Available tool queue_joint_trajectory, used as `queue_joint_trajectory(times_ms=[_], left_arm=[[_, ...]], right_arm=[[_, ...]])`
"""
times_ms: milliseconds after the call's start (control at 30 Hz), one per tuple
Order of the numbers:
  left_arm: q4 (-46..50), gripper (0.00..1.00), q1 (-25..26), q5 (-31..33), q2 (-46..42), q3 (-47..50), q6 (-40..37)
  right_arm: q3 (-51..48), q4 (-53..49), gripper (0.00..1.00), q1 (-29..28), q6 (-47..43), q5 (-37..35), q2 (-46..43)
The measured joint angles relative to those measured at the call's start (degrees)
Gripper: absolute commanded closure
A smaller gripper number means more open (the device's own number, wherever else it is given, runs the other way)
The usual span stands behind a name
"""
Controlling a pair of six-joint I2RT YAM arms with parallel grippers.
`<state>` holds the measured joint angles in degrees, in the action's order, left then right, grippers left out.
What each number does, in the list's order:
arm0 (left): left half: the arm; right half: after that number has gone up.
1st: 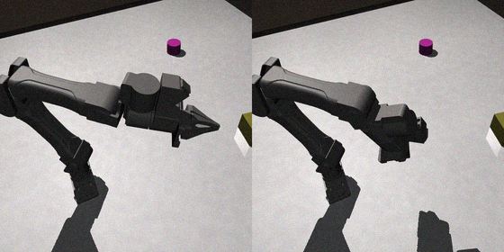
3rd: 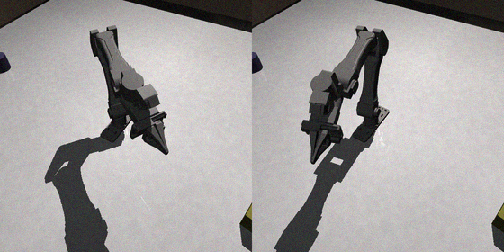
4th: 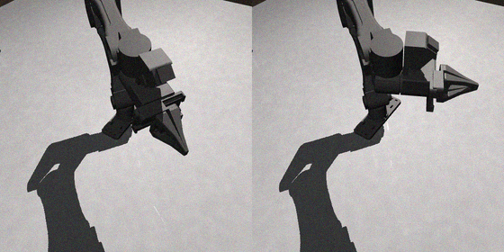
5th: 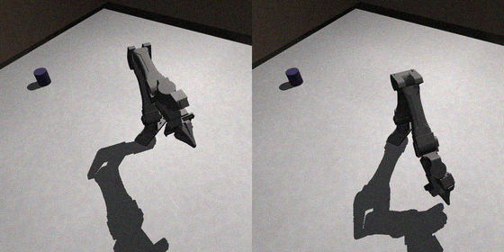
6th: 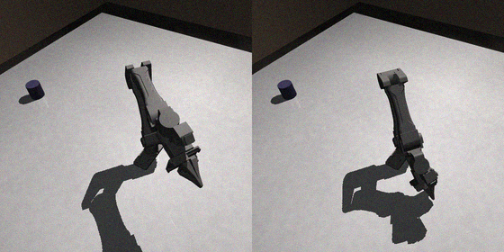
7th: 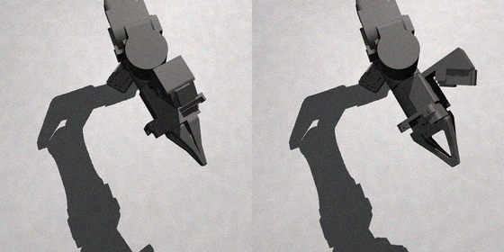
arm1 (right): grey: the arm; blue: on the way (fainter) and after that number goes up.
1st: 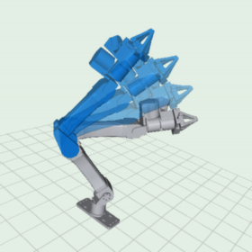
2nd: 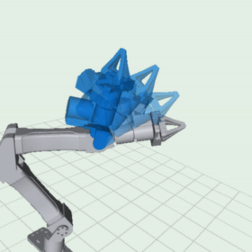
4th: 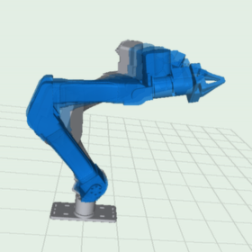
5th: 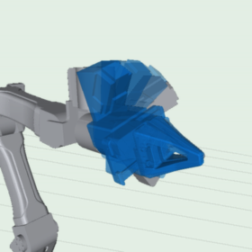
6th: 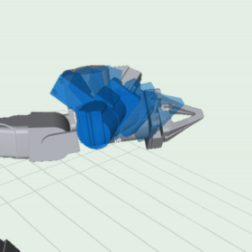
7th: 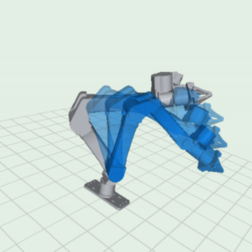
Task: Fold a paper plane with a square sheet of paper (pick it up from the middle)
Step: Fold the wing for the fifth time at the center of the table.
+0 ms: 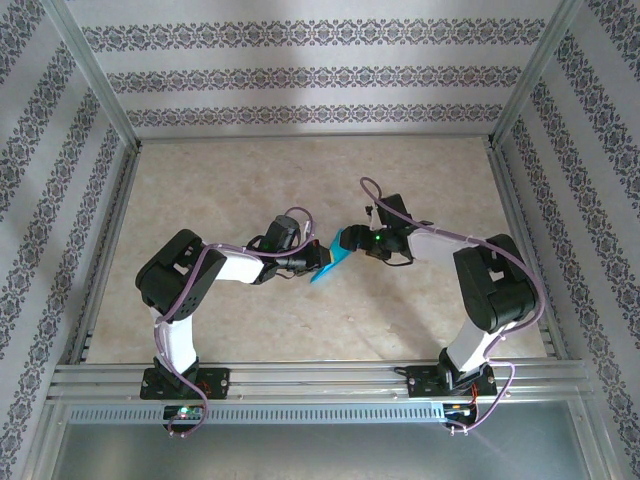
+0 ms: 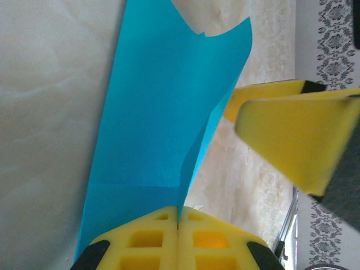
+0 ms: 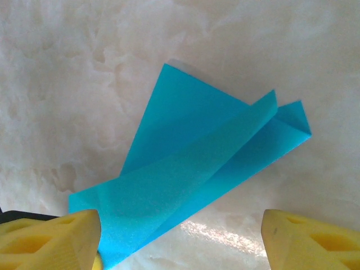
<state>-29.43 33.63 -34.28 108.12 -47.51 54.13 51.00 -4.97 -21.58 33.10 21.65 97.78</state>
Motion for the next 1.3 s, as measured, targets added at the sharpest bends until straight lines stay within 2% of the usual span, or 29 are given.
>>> queue_joint_trajectory(times_ms=[367,633,1300], left_arm=[[-2.84,1.0,-0.28,0.24,0.07,1.7,3.54],[-3.48,0.95,-0.44,0.42,0.17,1.9,4.33],[-3.63,0.77,-0.76,1.01,1.14,2.03,4.52]], right_arm=[[2.86,-3.23,0.22,-0.81,0.11,-1.11,2.93],[6.38,-7.82,0.22,-0.83,1.05,-2.23,5.18],[15.82,-20.06,0.2,-3.72,2.71,-9.84,10.69]])
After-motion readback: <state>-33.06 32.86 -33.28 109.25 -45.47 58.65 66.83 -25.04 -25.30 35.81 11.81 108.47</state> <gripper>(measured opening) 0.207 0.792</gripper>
